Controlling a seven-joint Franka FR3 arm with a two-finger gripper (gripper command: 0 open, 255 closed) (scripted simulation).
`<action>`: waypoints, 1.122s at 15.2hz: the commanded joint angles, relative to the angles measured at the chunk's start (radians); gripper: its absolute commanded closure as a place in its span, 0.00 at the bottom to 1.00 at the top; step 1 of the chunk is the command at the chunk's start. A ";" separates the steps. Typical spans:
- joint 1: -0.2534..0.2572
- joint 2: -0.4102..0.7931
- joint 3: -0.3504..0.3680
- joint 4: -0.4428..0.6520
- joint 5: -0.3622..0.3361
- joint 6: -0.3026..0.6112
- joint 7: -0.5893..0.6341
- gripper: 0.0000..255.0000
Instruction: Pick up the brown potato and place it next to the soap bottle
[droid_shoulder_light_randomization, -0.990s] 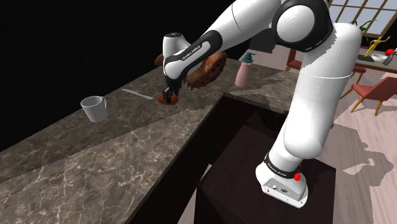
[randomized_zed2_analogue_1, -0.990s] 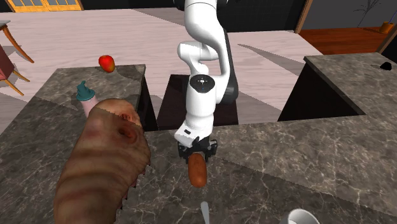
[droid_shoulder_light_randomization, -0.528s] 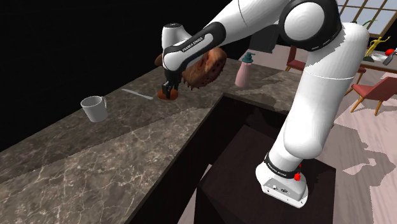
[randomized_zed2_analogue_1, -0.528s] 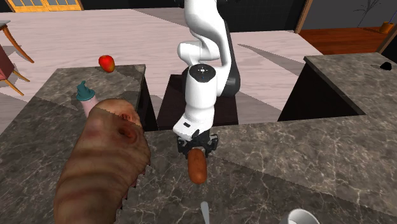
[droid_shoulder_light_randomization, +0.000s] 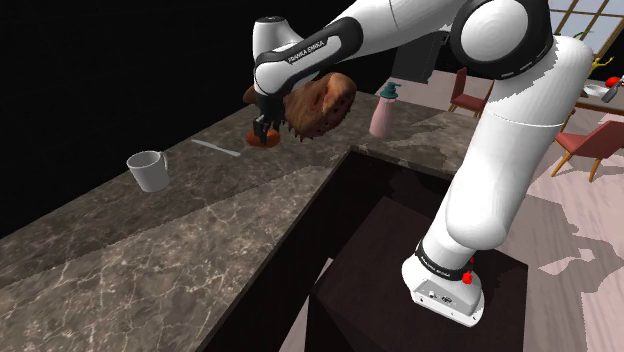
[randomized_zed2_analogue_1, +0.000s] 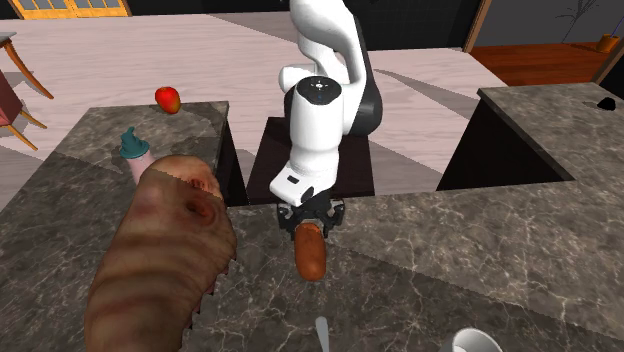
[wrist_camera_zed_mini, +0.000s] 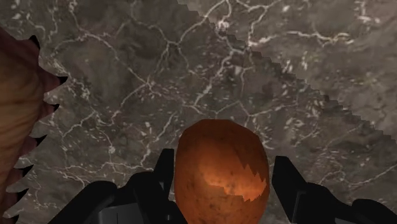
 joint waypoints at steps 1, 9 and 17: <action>0.000 -0.009 0.000 0.016 0.001 -0.026 -0.002 1.00; 0.001 -0.041 0.001 0.087 0.004 -0.129 -0.007 1.00; 0.001 -0.060 0.001 0.172 0.006 -0.233 -0.012 1.00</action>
